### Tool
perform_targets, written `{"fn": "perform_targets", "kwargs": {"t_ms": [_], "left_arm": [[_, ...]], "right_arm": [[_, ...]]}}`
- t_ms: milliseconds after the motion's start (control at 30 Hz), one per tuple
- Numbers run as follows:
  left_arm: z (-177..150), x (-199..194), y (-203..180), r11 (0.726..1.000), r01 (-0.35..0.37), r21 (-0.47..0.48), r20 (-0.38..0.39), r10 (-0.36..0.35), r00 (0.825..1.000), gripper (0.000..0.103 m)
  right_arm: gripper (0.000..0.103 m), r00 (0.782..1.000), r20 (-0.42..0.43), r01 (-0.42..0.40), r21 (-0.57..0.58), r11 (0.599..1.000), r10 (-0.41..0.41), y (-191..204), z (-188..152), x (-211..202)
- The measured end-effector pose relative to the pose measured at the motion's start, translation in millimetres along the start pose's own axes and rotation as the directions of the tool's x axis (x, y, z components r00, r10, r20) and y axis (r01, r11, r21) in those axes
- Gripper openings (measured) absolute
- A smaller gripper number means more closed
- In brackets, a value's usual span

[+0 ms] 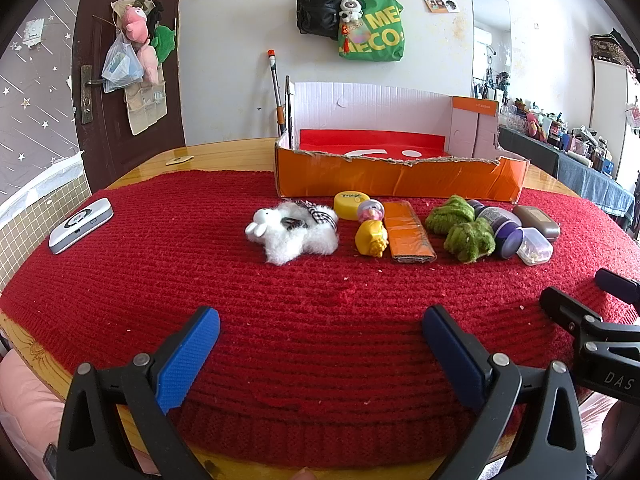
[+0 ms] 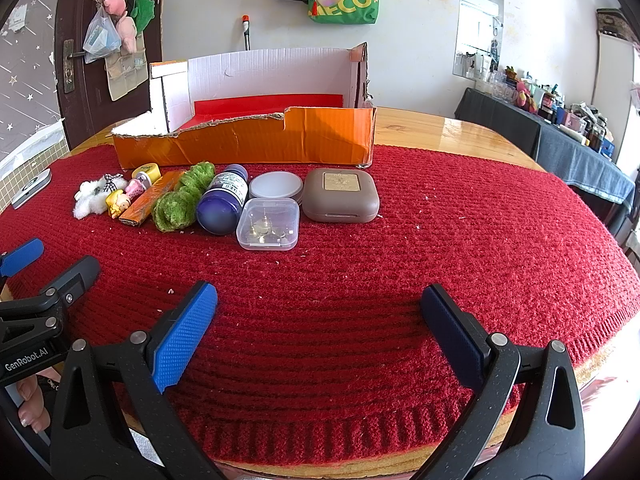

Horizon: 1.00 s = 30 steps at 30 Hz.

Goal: Organize objects
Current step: 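Move the left tool toward the white plush bunny while the right tool approaches the taupe case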

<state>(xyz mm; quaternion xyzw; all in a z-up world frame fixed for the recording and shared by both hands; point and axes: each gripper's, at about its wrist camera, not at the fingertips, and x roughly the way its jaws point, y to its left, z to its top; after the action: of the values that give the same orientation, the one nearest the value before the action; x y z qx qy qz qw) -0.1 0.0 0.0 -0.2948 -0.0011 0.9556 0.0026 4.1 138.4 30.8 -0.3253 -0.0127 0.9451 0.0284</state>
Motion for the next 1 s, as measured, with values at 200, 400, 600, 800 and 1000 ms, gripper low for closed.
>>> {"fn": "perform_targets", "kwargs": {"t_ms": [200,400,600,800,1000], "left_arm": [[0,0,0,1.0,0.001,0.0,0.0,-0.001,1.0,0.103],[0,0,0,1.0,0.001,0.001,0.0,-0.001,1.0,0.103],[0,0,0,1.0,0.0,0.003,-0.002,0.0,1.0,0.103],[6,-3,0,1.0,-0.008,0.019,-0.021,0.009,1.0,0.103],[18,-4,2,1.0,0.002,0.018,-0.029,-0.001,1.0,0.103]], "right_arm": [[0.103,1.0,0.0,0.0,0.0,1.0,0.0,0,0,0],[0.103,1.0,0.001,0.001,0.0,1.0,-0.001,0,0,0],[0.103,1.0,-0.007,0.001,0.003,1.0,-0.001,1,-1,0],[0.103,1.0,-0.024,-0.018,0.013,1.0,0.018,0,3,-3],[0.103,0.999,0.051,-0.002,-0.028,1.0,0.003,4,17,-15]]}}
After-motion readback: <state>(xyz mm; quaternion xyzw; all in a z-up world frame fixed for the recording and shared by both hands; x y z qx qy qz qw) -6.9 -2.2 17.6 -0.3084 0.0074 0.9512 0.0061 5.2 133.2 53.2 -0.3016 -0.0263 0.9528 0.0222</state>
